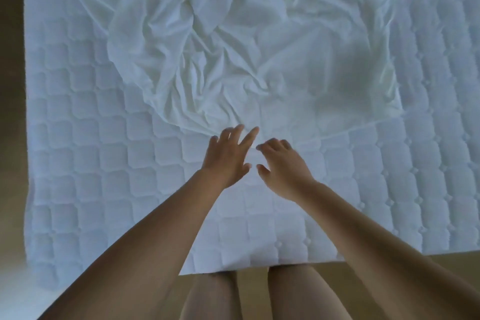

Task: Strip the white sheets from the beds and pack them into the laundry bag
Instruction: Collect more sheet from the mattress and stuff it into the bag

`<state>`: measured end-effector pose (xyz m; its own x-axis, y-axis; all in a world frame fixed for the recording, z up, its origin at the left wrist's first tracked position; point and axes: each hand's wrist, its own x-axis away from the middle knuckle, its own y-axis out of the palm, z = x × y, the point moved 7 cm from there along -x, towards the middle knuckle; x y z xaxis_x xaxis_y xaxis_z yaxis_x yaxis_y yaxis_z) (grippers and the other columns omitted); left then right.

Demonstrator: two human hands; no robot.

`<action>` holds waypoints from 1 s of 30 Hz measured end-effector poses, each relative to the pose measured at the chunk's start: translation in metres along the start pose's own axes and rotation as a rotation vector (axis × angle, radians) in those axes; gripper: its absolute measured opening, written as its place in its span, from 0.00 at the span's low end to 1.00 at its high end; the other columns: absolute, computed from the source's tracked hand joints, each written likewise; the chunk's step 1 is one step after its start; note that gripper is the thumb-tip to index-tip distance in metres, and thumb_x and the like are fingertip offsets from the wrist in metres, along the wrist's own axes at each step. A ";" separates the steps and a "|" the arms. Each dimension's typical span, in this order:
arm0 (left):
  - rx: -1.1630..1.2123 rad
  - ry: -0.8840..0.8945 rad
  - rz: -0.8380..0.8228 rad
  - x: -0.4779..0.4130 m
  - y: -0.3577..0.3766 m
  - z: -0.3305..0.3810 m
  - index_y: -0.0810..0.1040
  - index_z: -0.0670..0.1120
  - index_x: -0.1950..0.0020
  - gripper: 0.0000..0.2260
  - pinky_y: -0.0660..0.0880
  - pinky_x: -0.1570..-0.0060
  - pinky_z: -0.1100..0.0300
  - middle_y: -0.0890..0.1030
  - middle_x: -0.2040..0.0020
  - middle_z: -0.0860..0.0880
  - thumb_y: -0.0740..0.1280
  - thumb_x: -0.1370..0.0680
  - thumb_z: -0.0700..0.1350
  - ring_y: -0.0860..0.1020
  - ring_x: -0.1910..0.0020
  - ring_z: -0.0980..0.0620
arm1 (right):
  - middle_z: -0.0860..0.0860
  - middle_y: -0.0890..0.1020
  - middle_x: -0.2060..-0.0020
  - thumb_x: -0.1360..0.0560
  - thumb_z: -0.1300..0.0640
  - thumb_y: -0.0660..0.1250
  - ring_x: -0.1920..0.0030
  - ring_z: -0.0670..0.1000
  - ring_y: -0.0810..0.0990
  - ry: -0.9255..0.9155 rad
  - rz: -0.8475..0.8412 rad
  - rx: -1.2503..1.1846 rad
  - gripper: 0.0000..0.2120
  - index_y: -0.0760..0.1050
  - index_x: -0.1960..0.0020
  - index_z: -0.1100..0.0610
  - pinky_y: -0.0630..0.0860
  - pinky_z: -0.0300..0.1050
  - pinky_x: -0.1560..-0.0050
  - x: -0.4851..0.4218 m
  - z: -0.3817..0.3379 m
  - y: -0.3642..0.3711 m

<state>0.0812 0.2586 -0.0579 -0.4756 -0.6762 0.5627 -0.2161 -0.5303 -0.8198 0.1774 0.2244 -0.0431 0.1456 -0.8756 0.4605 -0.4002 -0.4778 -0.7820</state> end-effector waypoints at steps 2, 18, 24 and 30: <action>-0.080 -0.044 -0.027 -0.035 0.010 -0.010 0.38 0.55 0.22 0.38 0.60 0.32 0.41 0.43 0.21 0.44 0.61 0.21 0.60 0.48 0.23 0.42 | 0.54 0.63 0.27 0.24 0.48 0.65 0.28 0.58 0.60 -0.102 0.010 0.160 0.31 0.60 0.25 0.58 0.61 0.54 0.31 -0.040 0.019 0.005; 0.227 -0.217 0.145 -0.069 -0.005 -0.041 0.31 0.54 0.24 0.48 0.52 0.30 0.34 0.36 0.22 0.44 0.64 0.28 0.67 0.38 0.23 0.42 | 0.51 0.74 0.66 0.20 0.60 0.53 0.63 0.54 0.72 0.194 0.198 -0.546 0.09 0.67 0.58 0.58 0.64 0.45 0.61 -0.095 0.031 -0.035; 0.511 -0.088 0.269 -0.070 -0.037 -0.010 0.72 0.48 0.33 0.17 0.52 0.28 0.46 0.77 0.38 0.47 0.60 0.21 0.46 0.70 0.33 0.47 | 0.49 0.74 0.62 0.22 0.61 0.58 0.65 0.44 0.75 0.339 0.206 -1.080 0.03 0.70 0.53 0.55 0.70 0.34 0.70 -0.069 0.028 -0.056; 0.966 -0.146 0.030 -0.028 -0.045 0.003 0.67 0.47 0.71 0.14 0.63 0.68 0.59 0.71 0.71 0.51 0.61 0.25 0.48 0.72 0.66 0.49 | 0.54 0.72 0.37 0.25 0.46 0.59 0.36 0.51 0.68 -0.099 0.442 -0.509 0.26 0.69 0.30 0.56 0.62 0.38 0.35 -0.020 0.017 -0.071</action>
<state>0.1063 0.2996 -0.0366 -0.3452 -0.7183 0.6041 0.6172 -0.6586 -0.4305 0.2181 0.2748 -0.0044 -0.0567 -0.9949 0.0837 -0.8135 -0.0026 -0.5815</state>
